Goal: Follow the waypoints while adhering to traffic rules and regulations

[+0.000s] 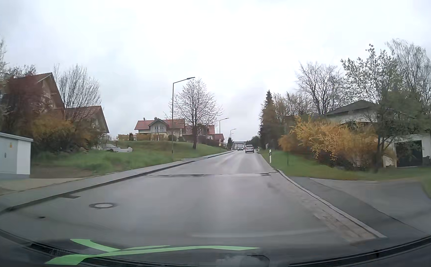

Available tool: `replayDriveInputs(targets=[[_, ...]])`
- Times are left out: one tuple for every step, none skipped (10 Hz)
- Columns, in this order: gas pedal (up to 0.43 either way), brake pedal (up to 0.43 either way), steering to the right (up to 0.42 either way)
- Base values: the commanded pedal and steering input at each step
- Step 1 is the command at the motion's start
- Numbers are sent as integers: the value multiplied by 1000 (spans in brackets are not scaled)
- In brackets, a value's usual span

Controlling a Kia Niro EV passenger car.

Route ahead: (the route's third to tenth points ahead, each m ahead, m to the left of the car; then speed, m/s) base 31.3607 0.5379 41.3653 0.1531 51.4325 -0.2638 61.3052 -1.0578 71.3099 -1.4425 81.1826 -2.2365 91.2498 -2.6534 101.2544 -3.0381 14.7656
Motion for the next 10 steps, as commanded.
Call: replayDriveInputs(targets=[[157,0,19],[169,0,18],[169,0,16],[169,0,15],[169,0,14],[150,0,12],[130,0,9],[130,0,7],[130,0,7],[138,0,6]])
